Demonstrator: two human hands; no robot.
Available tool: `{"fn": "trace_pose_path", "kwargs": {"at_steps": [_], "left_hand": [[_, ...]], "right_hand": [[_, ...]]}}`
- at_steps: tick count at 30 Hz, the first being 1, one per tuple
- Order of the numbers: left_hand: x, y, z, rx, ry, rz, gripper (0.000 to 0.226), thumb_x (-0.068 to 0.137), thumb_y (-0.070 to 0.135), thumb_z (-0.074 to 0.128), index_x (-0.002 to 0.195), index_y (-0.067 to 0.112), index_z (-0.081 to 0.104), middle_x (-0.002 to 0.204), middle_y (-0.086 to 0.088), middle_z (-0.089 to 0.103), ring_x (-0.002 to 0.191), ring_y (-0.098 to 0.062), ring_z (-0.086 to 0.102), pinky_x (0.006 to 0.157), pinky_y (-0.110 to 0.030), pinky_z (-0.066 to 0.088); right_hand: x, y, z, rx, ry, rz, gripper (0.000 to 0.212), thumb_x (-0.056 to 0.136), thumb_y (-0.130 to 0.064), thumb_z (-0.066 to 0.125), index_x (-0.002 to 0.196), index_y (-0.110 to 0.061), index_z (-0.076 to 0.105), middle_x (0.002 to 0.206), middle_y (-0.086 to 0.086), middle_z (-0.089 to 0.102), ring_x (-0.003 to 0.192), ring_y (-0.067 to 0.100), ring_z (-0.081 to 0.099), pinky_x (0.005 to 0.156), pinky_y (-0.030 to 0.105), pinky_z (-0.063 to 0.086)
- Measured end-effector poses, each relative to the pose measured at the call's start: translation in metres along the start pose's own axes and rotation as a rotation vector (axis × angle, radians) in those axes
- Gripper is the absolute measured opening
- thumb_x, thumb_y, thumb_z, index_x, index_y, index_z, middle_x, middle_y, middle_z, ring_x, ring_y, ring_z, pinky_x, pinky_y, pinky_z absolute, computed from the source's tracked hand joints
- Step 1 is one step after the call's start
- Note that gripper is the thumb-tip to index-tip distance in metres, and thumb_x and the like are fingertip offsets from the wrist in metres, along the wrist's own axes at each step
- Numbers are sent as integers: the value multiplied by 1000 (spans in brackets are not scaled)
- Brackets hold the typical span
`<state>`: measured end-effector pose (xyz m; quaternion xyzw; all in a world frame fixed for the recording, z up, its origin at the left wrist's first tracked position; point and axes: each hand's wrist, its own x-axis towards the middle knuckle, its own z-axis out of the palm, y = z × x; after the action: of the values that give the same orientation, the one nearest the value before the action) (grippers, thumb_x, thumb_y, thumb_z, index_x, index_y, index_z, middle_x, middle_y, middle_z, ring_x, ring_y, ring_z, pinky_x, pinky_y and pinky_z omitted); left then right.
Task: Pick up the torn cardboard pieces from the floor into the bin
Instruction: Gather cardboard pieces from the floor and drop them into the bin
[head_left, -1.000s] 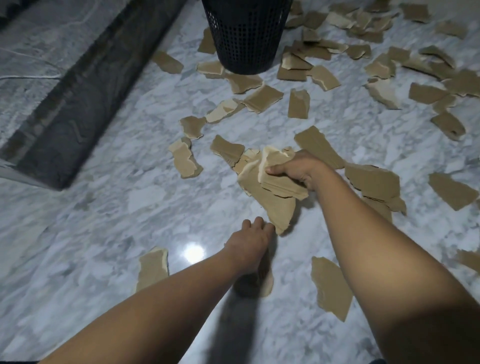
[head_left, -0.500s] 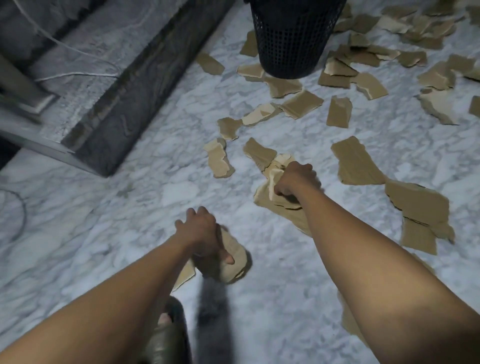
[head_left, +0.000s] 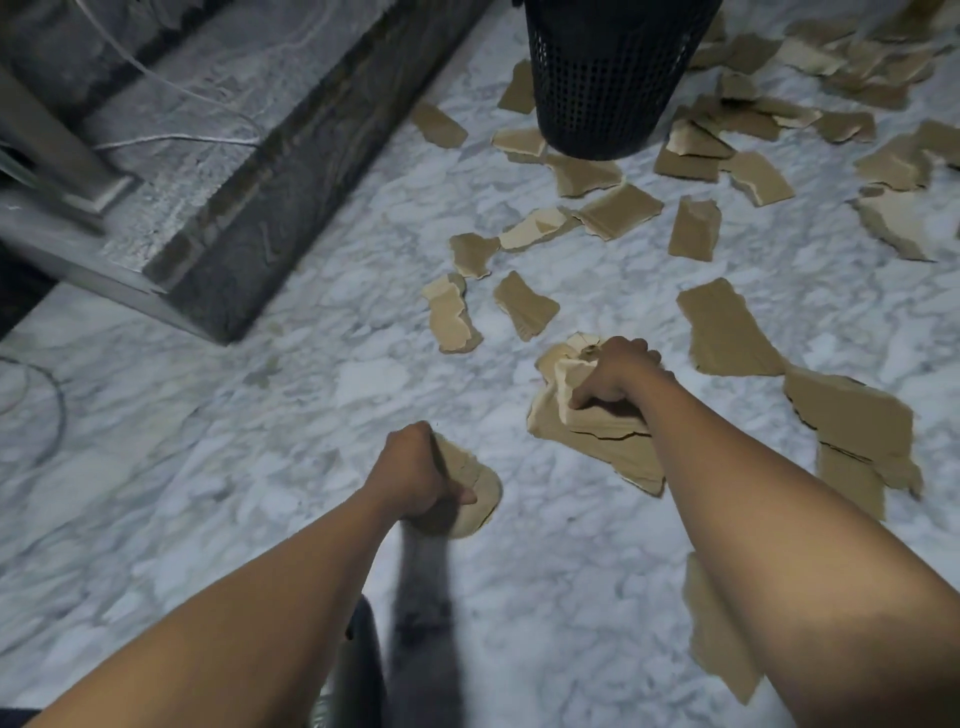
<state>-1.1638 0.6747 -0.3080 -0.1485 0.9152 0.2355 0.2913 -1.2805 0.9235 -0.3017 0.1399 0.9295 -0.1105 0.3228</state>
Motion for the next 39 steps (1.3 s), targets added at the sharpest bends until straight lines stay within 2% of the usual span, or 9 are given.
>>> {"fn": "trace_pose_path", "kwargs": {"at_steps": [5,8,12,15,18,23,28,33,39], "left_hand": [[28,44,-15,-303,114,111,68,56,37,95,100,16,48,92,6,54,80,-10,50,62,-26,41],[69,60,-31,-543,152,31,91,37,57,93,109,16,56,99,5,65,91,-14,64,75,-32,56],[121,74,-51,-705,191,-46,105,32,56,95,118,15,50,109,-1,66,98,-21,66,82,-38,60],[116,93,-70,-660,185,-131,99,63,36,93,134,9,31,119,-8,53,112,-28,55,92,-42,52],[127,93,-71,-573,146,-223,113,65,36,92,145,3,18,137,-17,47,125,-36,49,100,-47,49],[146,81,-72,-552,90,-278,92,59,26,96,131,-1,46,125,-18,59,113,-38,57,95,-49,52],[150,53,-89,-481,98,-354,74,62,22,95,115,1,49,116,-15,58,111,-36,57,94,-46,51],[158,37,-116,-215,273,-328,90,60,43,93,128,7,46,135,-13,39,122,-33,48,98,-41,47],[171,63,-117,-227,281,-100,67,62,38,93,111,7,57,108,-7,61,96,-23,56,77,-31,46]], "right_hand": [[-3,16,1,155,32,-63,78,64,-33,86,128,-8,49,126,14,54,110,29,53,84,35,52],[-4,25,6,342,41,-63,83,66,-23,88,132,-11,39,127,10,53,104,27,52,79,32,45],[-4,27,13,437,45,-37,100,68,-15,87,148,-14,26,141,9,46,122,31,51,84,32,43],[0,23,15,361,39,57,97,58,-26,92,137,-12,37,136,11,44,123,31,49,82,33,47],[0,16,11,197,38,130,95,52,-41,92,128,-15,43,134,11,41,125,31,45,88,38,46],[0,1,9,279,12,-95,72,62,-28,87,119,-20,44,116,1,57,103,27,57,88,38,49],[14,-33,-8,508,95,-304,51,69,-25,86,116,-22,66,109,3,68,100,25,65,81,32,52],[44,-76,-15,216,190,-207,73,73,-49,78,134,-20,52,136,7,43,131,31,41,103,45,43],[63,-90,-16,185,87,-115,59,69,-43,77,115,-22,46,121,2,55,113,30,55,93,44,41]]}}
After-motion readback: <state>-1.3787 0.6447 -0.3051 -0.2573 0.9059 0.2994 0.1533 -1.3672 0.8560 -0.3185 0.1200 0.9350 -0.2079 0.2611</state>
